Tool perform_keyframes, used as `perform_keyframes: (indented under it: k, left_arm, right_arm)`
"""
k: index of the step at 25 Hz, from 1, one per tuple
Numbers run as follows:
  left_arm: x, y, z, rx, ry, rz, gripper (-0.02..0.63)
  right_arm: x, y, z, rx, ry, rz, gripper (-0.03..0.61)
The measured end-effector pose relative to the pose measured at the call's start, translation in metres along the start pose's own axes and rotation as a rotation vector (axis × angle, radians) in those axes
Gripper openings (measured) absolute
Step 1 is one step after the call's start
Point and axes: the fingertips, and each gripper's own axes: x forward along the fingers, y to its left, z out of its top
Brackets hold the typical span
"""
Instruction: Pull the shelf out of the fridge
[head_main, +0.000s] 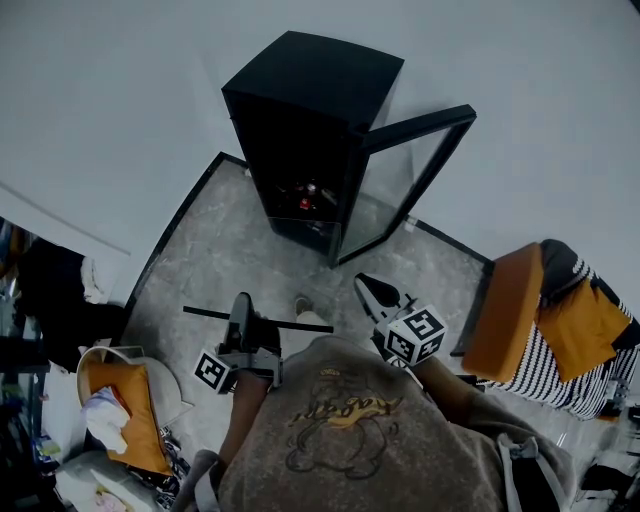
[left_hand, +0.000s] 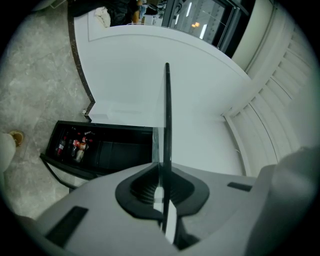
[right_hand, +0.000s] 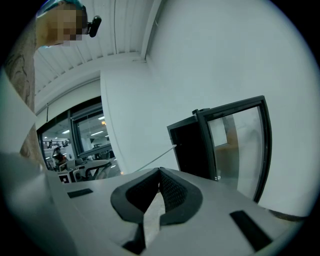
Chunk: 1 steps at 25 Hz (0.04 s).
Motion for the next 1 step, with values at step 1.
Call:
perform_keyframes:
  k: [1]
  left_arm:
    - [0.0004,0.0001,-0.0014,0.002,0.003,0.000,0.017]
  right_arm:
    - [-0.0003,-0.0008,-0.0002,0.000,0.001,0.000,0.020]
